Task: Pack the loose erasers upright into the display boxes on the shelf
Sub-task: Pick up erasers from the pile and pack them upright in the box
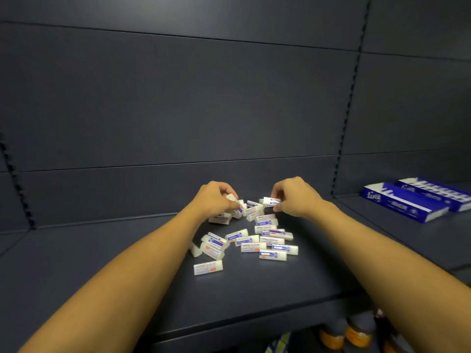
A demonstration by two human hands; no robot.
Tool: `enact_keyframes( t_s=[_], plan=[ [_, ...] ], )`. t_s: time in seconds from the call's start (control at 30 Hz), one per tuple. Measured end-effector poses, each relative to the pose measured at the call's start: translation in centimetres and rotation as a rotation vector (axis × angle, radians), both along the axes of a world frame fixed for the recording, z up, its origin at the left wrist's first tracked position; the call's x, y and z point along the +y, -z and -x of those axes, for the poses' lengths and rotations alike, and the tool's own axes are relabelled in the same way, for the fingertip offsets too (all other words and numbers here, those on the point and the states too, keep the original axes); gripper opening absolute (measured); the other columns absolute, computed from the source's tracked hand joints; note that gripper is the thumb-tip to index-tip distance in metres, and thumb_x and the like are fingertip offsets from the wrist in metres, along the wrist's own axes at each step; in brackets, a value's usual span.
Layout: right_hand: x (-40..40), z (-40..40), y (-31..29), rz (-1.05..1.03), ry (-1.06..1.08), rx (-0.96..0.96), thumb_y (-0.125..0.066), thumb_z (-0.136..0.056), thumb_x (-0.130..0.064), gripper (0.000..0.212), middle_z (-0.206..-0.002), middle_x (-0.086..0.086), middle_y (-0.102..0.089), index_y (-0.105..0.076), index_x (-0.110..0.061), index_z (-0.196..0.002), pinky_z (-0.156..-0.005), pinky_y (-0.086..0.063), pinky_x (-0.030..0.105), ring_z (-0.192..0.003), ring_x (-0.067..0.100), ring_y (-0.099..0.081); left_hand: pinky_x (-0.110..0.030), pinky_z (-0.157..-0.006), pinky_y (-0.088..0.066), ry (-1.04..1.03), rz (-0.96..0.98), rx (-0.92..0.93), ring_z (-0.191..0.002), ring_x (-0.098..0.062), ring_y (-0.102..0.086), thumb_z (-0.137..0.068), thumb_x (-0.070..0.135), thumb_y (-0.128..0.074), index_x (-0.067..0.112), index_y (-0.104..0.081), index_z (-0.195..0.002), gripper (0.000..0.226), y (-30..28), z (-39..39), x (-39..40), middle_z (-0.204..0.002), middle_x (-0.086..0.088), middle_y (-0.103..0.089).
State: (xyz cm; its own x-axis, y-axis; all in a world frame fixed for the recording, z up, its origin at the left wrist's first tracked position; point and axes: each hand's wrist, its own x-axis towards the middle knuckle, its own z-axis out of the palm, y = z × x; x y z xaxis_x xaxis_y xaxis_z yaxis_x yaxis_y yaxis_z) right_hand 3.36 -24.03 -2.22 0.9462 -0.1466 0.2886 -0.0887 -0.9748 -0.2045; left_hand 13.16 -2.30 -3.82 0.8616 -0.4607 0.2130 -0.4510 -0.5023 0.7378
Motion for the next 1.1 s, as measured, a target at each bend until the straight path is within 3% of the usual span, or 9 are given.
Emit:
enact_keyframes(
  t_s=[0.2,0.33,0.43,0.67,0.87,1.1],
  plan=[
    [-4.4,5.0,-0.8,-0.133,0.073,0.028,-0.09,-0.068,-0.016,0.023,-0.078,-0.007,-0.068,-0.069,-0.024,-0.076,-0.072,-0.055,0.034,-0.078,0.015,-0.066,-0.024,-0.062,-0.052,0.059,-0.03,0.025,-0.074,-0.01,-0.066,-0.074,0.025,-0.088,0.02,-0.076,-0.081,0.015,-1.2,3.4,-4.5,-0.078,0.001,-0.074],
    [-8.2,8.7,-1.3,-0.239,0.087,-0.001,-0.091,-0.066,-0.011,0.023,-0.075,-0.006,-0.071,-0.073,-0.023,-0.072,-0.077,-0.058,0.034,-0.076,0.013,-0.069,-0.021,-0.066,-0.047,0.102,-0.069,-0.008,-0.083,-0.013,-0.067,-0.082,0.011,-0.075,0.018,-0.074,-0.084,0.008,-1.9,6.4,-8.2,-0.084,0.002,-0.074],
    [-11.0,11.4,-1.5,-0.268,0.088,-0.001,-0.091,-0.067,-0.01,0.024,-0.074,-0.006,-0.071,-0.072,-0.024,-0.07,-0.073,-0.055,0.028,-0.076,0.013,-0.069,-0.02,-0.07,-0.049,0.122,-0.089,-0.035,-0.088,-0.013,-0.066,-0.085,0.007,-0.069,0.021,-0.075,-0.088,0.016,-1.9,8.9,-11.5,-0.093,0.001,-0.073],
    [-18.0,16.7,-1.7,-0.231,0.062,0.01,-0.09,-0.069,-0.012,0.022,-0.076,-0.006,-0.07,-0.074,-0.024,-0.078,-0.062,-0.046,0.02,-0.076,0.011,-0.066,-0.027,-0.079,-0.048,0.061,-0.149,-0.099,-0.094,-0.016,-0.065,-0.085,0.016,-0.071,0.022,-0.079,-0.089,0.01,-1.6,14.3,-19.4,-0.096,0.001,-0.074],
    [-23.5,18.9,-1.4,-0.197,0.077,0.028,-0.091,-0.069,-0.02,0.026,-0.082,-0.004,-0.072,-0.077,-0.018,-0.091,-0.081,-0.058,0.033,-0.083,0.015,-0.068,-0.024,-0.075,-0.045,0.033,-0.165,-0.117,-0.09,-0.014,-0.064,-0.085,0.021,-0.073,0.024,-0.078,-0.087,0.005,-1.0,17.0,-24.8,-0.092,0.004,-0.073],
    [-29.5,19.3,-0.6,-0.239,0.081,0.004,-0.089,-0.071,-0.016,0.021,-0.088,-0.001,-0.073,-0.08,-0.019,-0.089,-0.083,-0.057,0.034,-0.085,0.015,-0.068,-0.024,-0.076,-0.046,0.086,-0.202,-0.142,-0.089,-0.009,-0.063,-0.088,0.021,-0.073,0.023,-0.077,-0.089,0.005,-1.1,17.3,-30.3,-0.089,0.009,-0.07]
  ],
)
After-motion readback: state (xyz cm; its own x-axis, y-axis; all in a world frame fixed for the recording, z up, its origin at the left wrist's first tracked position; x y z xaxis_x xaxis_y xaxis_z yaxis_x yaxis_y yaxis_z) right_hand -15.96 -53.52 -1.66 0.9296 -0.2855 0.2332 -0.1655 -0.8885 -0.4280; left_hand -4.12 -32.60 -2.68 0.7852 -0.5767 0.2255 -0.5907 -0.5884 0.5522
